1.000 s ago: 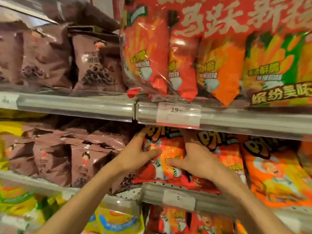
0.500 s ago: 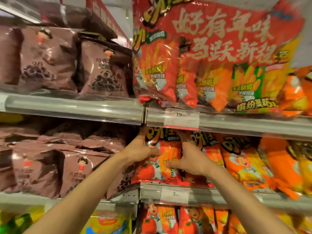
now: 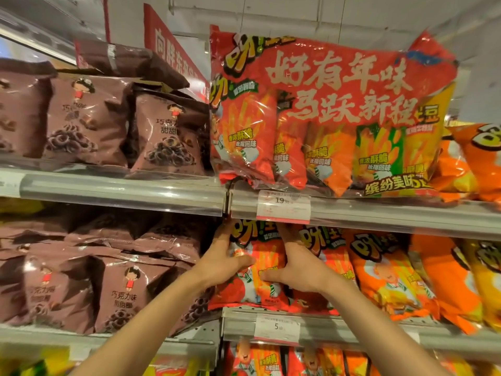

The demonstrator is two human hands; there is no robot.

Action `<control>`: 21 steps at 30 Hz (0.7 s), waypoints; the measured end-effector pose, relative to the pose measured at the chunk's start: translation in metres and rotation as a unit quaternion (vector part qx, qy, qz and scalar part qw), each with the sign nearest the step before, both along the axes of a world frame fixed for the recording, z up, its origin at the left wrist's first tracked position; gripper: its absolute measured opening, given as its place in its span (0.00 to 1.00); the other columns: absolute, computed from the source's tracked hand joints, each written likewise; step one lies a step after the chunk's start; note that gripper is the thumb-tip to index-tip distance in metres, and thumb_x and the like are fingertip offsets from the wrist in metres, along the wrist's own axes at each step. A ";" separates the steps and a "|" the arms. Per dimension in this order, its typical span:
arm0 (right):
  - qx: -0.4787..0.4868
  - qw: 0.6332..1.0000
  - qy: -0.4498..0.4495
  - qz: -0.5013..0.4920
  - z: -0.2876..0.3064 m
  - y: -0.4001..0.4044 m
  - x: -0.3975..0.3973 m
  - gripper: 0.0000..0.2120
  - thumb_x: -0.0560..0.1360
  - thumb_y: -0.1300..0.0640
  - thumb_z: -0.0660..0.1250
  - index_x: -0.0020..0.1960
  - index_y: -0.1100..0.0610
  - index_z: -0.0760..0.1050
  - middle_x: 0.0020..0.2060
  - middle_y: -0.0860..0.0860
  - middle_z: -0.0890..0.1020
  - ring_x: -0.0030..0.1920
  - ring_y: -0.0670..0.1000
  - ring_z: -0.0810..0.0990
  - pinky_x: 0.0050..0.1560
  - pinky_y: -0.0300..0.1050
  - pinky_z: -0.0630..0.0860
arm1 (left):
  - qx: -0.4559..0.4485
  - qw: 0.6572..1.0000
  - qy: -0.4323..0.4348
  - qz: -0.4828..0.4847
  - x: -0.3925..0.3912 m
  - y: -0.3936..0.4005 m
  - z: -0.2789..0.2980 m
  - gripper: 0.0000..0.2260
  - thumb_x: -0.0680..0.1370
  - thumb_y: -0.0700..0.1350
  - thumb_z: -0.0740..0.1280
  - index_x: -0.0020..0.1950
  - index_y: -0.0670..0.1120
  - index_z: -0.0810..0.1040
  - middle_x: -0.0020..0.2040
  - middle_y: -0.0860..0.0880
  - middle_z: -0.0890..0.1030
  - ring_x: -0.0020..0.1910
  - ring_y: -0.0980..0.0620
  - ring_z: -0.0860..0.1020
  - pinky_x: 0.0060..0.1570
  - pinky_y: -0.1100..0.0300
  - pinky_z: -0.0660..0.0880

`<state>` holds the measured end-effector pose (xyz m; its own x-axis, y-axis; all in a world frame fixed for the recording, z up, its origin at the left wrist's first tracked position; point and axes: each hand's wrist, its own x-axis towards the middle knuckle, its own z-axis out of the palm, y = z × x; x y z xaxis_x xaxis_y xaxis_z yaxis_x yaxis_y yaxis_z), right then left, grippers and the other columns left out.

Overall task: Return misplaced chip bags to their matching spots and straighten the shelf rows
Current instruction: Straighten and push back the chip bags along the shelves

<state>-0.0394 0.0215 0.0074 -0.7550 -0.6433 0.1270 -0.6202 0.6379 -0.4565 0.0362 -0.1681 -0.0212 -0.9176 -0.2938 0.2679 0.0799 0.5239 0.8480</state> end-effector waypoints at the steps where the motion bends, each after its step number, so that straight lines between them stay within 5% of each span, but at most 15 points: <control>1: -0.005 1.000 0.011 -0.006 -0.002 0.002 0.001 0.35 0.72 0.39 0.72 0.70 0.57 0.65 0.59 0.54 0.76 0.58 0.55 0.77 0.56 0.50 0.77 | -0.011 1.000 0.019 0.008 0.004 0.003 -0.004 0.35 0.72 0.58 0.72 0.74 0.65 0.58 0.74 0.54 0.63 0.69 0.54 0.70 0.69 0.54 0.69; 4: -0.032 0.993 0.108 -0.032 -0.009 0.002 0.007 0.20 0.81 0.41 0.60 0.60 0.57 0.73 0.57 0.56 0.76 0.59 0.57 0.76 0.56 0.48 0.74 | -0.037 0.996 0.066 0.044 0.010 0.012 -0.014 0.28 0.81 0.55 0.62 0.78 0.63 0.53 0.75 0.56 0.58 0.61 0.65 0.68 0.63 0.62 0.64; 7: 0.000 0.979 0.197 -0.043 -0.018 -0.005 0.007 0.21 0.84 0.43 0.52 0.55 0.57 0.77 0.56 0.59 0.79 0.58 0.60 0.77 0.58 0.51 0.73 | -0.035 0.994 0.081 0.063 0.003 0.015 -0.019 0.23 0.84 0.54 0.55 0.78 0.62 0.54 0.76 0.53 0.61 0.63 0.61 0.69 0.67 0.57 0.65; 10: 0.070 0.963 0.258 -0.038 -0.031 -0.007 -0.001 0.25 0.84 0.42 0.46 0.57 0.55 0.78 0.56 0.59 0.81 0.59 0.62 0.77 0.64 0.56 0.69 | -0.016 0.994 0.084 0.074 -0.007 0.017 -0.016 0.22 0.84 0.49 0.54 0.78 0.57 0.57 0.79 0.51 0.59 0.76 0.53 0.60 0.75 0.52 0.58; 13: 0.090 0.953 0.288 -0.041 -0.039 -0.005 -0.013 0.29 0.83 0.39 0.42 0.65 0.54 0.75 0.65 0.59 0.77 0.68 0.61 0.72 0.73 0.59 0.60 | -0.049 0.990 0.103 0.081 -0.014 0.023 -0.015 0.20 0.85 0.45 0.53 0.76 0.57 0.59 0.79 0.50 0.57 0.78 0.49 0.57 0.71 0.58 0.59; 15: 0.090 0.948 0.303 -0.037 -0.040 -0.004 -0.015 0.30 0.83 0.39 0.41 0.72 0.53 0.71 0.72 0.58 0.72 0.73 0.61 0.67 0.77 0.60 0.52 | -0.049 0.988 0.109 0.095 -0.018 0.023 -0.019 0.20 0.85 0.46 0.53 0.77 0.59 0.57 0.80 0.51 0.55 0.78 0.50 0.58 0.67 0.61 0.59; 21: 0.067 0.948 0.310 -0.019 -0.043 -0.004 -0.014 0.29 0.84 0.39 0.42 0.78 0.51 0.61 0.78 0.56 0.62 0.79 0.57 0.56 0.77 0.56 0.36 | -0.127 0.982 0.096 0.101 -0.034 0.010 -0.038 0.21 0.85 0.46 0.49 0.80 0.54 0.56 0.81 0.56 0.46 0.79 0.58 0.42 0.76 0.60 0.44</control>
<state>-0.0538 0.0178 -0.0358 -0.5854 -0.6588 0.4725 -0.7180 0.6920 0.0753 0.0022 -0.1585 -0.0597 -0.7730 -0.3661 0.5182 0.0982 0.7379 0.6677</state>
